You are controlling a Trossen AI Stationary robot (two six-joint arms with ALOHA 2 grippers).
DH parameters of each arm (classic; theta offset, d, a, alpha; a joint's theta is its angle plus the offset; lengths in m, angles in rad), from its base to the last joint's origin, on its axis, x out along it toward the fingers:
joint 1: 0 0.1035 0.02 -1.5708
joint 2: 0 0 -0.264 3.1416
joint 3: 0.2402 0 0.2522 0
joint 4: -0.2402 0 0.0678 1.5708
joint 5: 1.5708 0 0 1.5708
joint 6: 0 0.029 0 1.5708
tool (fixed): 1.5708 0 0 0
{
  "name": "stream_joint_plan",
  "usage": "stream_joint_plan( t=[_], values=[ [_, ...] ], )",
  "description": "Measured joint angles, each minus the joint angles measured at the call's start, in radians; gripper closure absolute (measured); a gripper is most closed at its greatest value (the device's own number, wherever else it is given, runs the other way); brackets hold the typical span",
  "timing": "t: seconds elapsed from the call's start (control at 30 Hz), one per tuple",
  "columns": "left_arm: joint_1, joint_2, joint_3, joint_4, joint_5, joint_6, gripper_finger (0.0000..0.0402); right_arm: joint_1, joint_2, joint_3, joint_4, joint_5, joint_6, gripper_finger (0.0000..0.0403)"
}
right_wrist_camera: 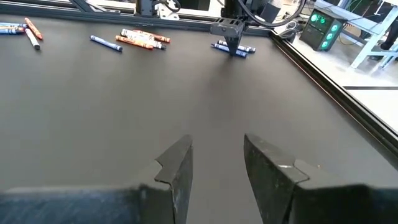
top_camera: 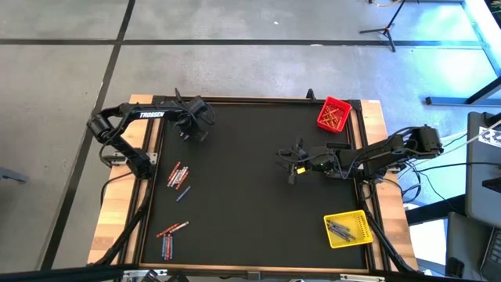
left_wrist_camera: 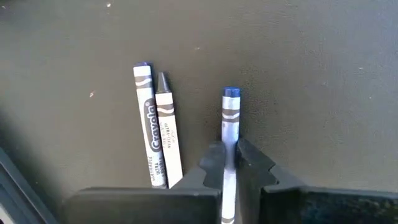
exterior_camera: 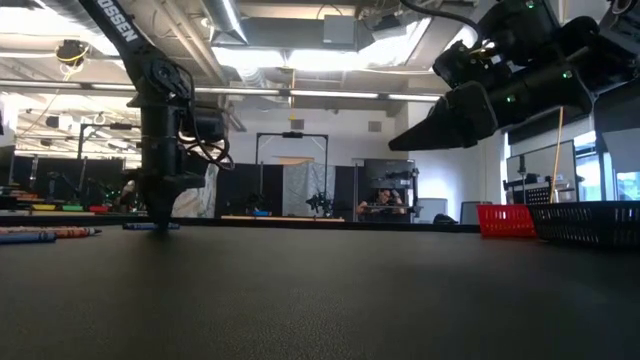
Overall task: Sort crayons
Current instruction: Put the blue crayon into the yellow bin
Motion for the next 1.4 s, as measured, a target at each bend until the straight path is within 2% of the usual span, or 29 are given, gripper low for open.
stream_joint_plan(
  t=[0.27, 0.4, 0.53, 0.63, 0.97, 1.3, 1.4],
  values=[
    [-0.074, -0.143, -0.005, 0.002, 0.042, -0.023, 0.0388, 0.0, 0.0, 0.0, 0.005, -0.006, 0.032, 0.0259],
    [-0.165, -0.234, -0.004, 0.051, 0.033, -0.022, 0.0388, 0.0, 0.0, 0.0, 0.032, -0.05, 0.053, 0.0229],
    [-0.282, -0.294, -0.014, 0.202, 0.017, 0.032, 0.0388, 0.001, 0.0, 0.001, 0.053, -0.058, 0.079, 0.0186],
    [-0.381, -0.301, -0.033, 0.359, 0.025, 0.062, 0.0388, 0.0, 0.0, 0.001, 0.06, -0.047, 0.081, 0.0168],
    [-0.62, -0.21, -0.104, 0.931, 0.047, 0.165, 0.0388, 0.001, 0.0, 0.001, 0.154, -0.079, 0.08, 0.0179],
    [-0.729, 0.018, -0.107, 1.449, 0.046, 0.265, 0.0388, 0.001, 0.0, 0.001, 0.184, -0.137, 0.087, 0.0183],
    [-0.738, 0.07, -0.107, 1.585, 0.088, 0.269, 0.0388, 0.001, 0.008, 0.001, 0.2, -0.137, 0.106, 0.0183]
  ],
)
